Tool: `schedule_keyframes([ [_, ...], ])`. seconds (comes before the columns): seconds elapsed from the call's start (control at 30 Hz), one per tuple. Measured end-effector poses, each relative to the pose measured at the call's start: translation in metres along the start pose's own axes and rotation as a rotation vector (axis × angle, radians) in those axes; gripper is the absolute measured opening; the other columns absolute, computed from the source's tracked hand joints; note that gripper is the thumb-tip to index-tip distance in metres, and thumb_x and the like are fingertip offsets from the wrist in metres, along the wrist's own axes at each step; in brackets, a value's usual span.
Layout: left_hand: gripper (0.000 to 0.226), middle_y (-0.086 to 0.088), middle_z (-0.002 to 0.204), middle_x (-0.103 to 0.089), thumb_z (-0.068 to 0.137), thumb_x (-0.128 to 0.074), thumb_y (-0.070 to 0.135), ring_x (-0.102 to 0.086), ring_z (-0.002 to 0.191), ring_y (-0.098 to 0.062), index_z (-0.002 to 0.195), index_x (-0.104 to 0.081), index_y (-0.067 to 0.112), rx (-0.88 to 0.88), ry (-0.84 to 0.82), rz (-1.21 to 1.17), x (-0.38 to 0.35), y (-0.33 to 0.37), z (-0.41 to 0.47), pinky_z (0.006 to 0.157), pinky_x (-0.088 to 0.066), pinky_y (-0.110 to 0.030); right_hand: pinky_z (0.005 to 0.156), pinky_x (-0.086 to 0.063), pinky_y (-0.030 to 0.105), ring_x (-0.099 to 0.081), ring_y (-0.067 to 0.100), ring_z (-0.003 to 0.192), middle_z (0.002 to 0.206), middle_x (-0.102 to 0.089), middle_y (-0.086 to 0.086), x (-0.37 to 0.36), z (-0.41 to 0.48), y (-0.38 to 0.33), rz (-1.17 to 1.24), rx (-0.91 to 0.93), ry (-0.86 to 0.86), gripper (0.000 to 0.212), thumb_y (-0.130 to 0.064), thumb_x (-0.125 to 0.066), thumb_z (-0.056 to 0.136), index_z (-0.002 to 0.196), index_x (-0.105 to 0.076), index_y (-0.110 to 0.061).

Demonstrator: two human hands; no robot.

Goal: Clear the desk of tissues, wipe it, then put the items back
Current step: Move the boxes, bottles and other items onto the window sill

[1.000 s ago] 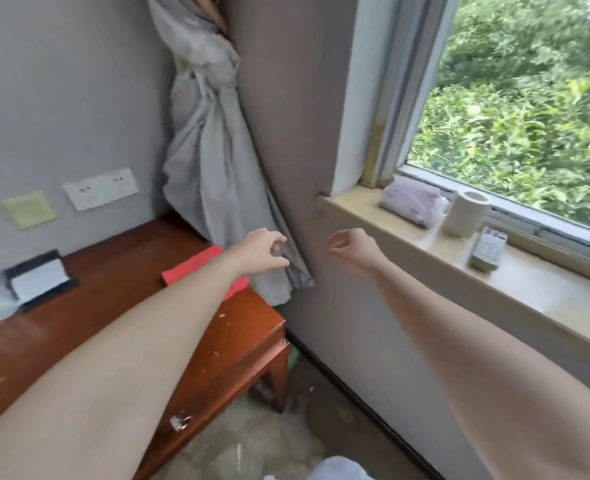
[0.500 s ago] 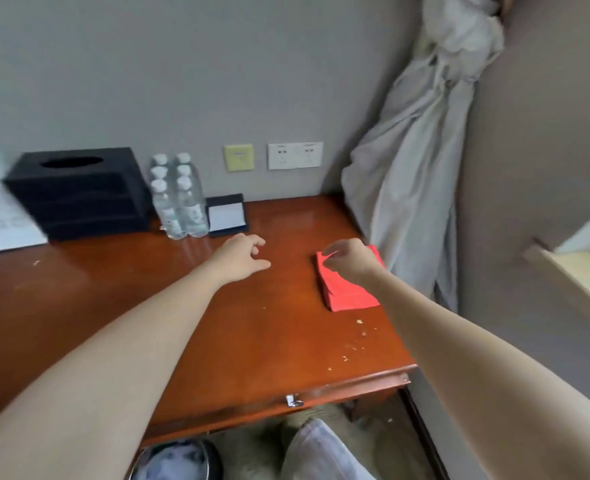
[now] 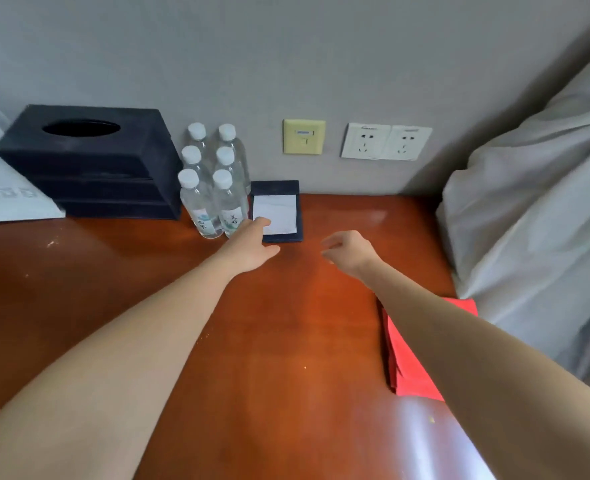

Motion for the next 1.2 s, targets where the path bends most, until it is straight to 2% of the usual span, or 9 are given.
schedule_keyframes([
  [0.33,0.076,-0.012,0.162,-0.003,0.097,-0.055,0.021,-0.009,0.15,-0.031,0.156,-0.007,0.013,0.132,-0.038,-0.024,-0.028,-0.022,0.087,0.117,-0.022,-0.042,0.094,-0.043,0.028,-0.055,0.026,0.12,0.134,-0.058,0.009,-0.033,0.104,-0.011,0.076,-0.126,-0.092,0.046,-0.016,-0.058,0.094,0.139,-0.051,-0.012],
  [0.47,0.08,-0.014,0.163,0.013,0.099,-0.052,0.02,0.005,0.151,-0.034,0.156,0.004,0.016,0.215,-0.048,-0.04,-0.039,-0.021,0.103,0.118,-0.018,-0.045,0.086,-0.047,0.031,-0.058,0.027,0.111,0.124,-0.062,0.012,-0.043,0.119,-0.009,0.104,-0.152,-0.058,0.043,-0.01,-0.055,0.093,0.135,-0.051,-0.005],
  [0.63,0.079,-0.01,0.162,0.0,0.095,-0.055,0.021,-0.009,0.15,-0.03,0.156,-0.007,0.019,0.239,-0.047,-0.102,-0.044,-0.021,0.106,0.115,-0.028,-0.039,0.09,-0.054,0.037,-0.064,0.026,0.1,0.115,-0.066,0.012,-0.047,0.131,-0.001,0.255,-0.231,-0.045,0.048,-0.018,-0.06,0.089,0.136,-0.053,-0.009],
  [0.73,0.077,-0.01,0.157,-0.014,0.092,-0.059,0.026,-0.027,0.142,-0.029,0.155,-0.014,0.023,0.218,-0.026,-0.116,-0.046,-0.017,0.098,0.106,-0.037,-0.034,0.086,-0.055,0.041,-0.062,0.024,0.081,0.086,-0.064,0.008,-0.044,0.126,0.007,0.26,-0.287,-0.029,0.033,-0.035,-0.066,0.088,0.102,-0.066,-0.005],
  [0.83,0.073,-0.008,0.151,-0.02,0.092,-0.058,0.025,-0.039,0.133,-0.027,0.154,-0.019,0.025,0.223,-0.039,-0.143,-0.053,-0.018,0.088,0.093,-0.04,-0.028,0.07,-0.05,0.032,-0.06,0.023,0.073,0.075,-0.058,0.005,-0.042,0.108,0.017,0.277,-0.339,-0.038,0.039,-0.047,-0.067,0.085,0.079,-0.056,-0.011],
  [0.9,0.072,-0.009,0.149,-0.022,0.091,-0.059,0.024,-0.037,0.134,-0.029,0.152,-0.021,0.022,0.258,-0.044,-0.178,-0.057,-0.02,0.079,0.101,-0.041,-0.032,0.06,-0.042,0.028,-0.052,0.019,0.065,0.067,-0.05,0.001,-0.042,0.097,0.027,0.278,-0.344,-0.022,0.039,-0.039,-0.07,0.085,0.068,-0.045,-0.014],
  [1.0,0.071,-0.011,0.151,-0.02,0.09,-0.059,0.023,-0.035,0.135,-0.032,0.151,-0.023,0.02,0.328,-0.086,-0.286,-0.061,-0.019,0.063,0.109,-0.038,-0.041,0.072,-0.056,0.034,-0.064,0.023,0.082,0.09,-0.065,0.006,-0.046,0.079,0.034,0.461,-0.335,-0.037,0.014,-0.013,-0.071,0.083,0.093,-0.06,-0.011],
  [1.07,0.071,-0.01,0.154,-0.022,0.09,-0.058,0.023,-0.032,0.137,-0.03,0.151,-0.023,0.02,0.332,-0.109,-0.312,-0.06,-0.015,0.052,0.11,-0.036,-0.041,0.082,-0.059,0.04,-0.067,0.029,0.098,0.111,-0.066,0.013,-0.047,0.067,0.037,0.619,-0.341,-0.055,0.034,-0.003,-0.069,0.083,0.116,-0.058,-0.006],
  [1.2,0.063,0.0,0.131,-0.049,0.097,-0.053,0.023,-0.048,0.119,-0.02,0.151,-0.02,0.014,0.314,-0.064,-0.421,-0.049,-0.013,0.027,0.099,-0.039,-0.032,0.067,-0.059,0.028,-0.068,0.021,0.084,0.106,-0.068,0.014,-0.035,0.031,0.041,0.837,-0.284,-0.028,0.03,-0.002,-0.067,0.087,0.115,-0.057,-0.001],
])
Point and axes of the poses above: each hand's wrist, its own z-axis towards the middle knuckle, its own x-axis out of the back of the hand, y = z × x, the point moved 5 cm from there along z, towards the middle knuckle
